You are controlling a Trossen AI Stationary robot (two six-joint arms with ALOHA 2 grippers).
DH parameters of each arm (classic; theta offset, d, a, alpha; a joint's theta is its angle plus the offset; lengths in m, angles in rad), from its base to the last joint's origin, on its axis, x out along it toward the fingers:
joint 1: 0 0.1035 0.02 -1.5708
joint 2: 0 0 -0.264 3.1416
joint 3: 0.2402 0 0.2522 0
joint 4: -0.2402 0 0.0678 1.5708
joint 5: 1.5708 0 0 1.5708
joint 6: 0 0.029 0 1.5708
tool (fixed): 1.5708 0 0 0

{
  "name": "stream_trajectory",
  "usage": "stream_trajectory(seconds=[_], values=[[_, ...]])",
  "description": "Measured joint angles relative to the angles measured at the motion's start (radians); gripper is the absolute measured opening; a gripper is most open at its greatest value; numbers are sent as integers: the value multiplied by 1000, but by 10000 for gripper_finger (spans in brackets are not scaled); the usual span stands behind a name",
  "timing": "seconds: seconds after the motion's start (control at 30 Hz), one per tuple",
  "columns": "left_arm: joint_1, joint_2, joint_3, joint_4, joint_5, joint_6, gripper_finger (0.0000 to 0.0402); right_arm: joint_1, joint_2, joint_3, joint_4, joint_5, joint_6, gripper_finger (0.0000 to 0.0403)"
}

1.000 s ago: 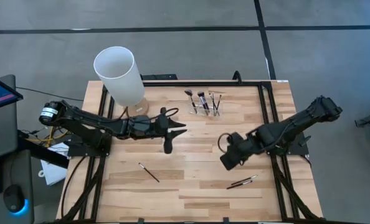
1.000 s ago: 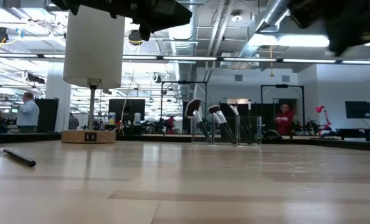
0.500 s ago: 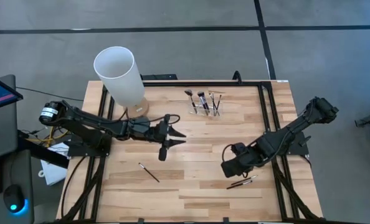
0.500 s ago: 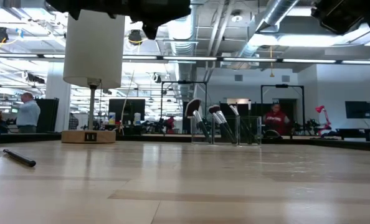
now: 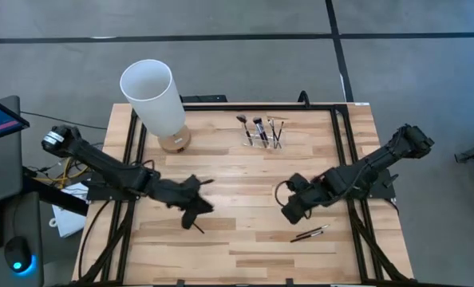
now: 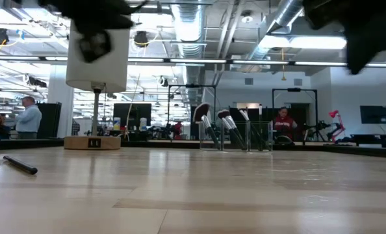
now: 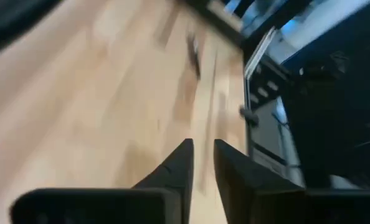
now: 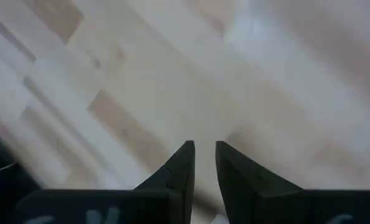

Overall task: Put items in baskets/containers
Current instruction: Put the black eyeshadow brush into the transparent organizer

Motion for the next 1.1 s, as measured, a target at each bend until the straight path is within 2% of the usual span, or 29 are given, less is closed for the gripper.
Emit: stream_trajectory(seconds=[0.07,0.2,0.33,0.5,0.6,0.67,0.77,0.83,0.9,0.97,1.1], values=[[-51,-54,19,-127,-7,-153,46,-34,0,0,-3,41,-115,56],[-163,-105,106,-264,-65,-430,24,-79,-1,0,-2,123,-281,56],[-251,-32,241,-476,-110,-630,7,-95,-1,0,3,168,-368,56],[-287,105,374,-696,-43,-864,6,-89,-1,0,23,220,-437,56],[-313,132,380,-710,-44,-1034,7,-78,-1,0,60,386,-477,56],[-340,137,375,-705,-109,-1170,11,-78,0,-6,105,534,-496,56],[-380,143,351,-712,-204,-1374,24,-83,4,-7,176,703,-583,56],[-382,151,333,-705,-190,-1443,36,-97,10,-7,221,763,-687,56],[-357,177,323,-727,-134,-1460,46,-121,10,-7,261,780,-795,56],[-328,214,321,-787,-84,-1456,52,-152,10,-6,300,783,-875,56],[-327,294,320,-819,-72,-1477,51,-204,10,-6,373,757,-1024,56]])
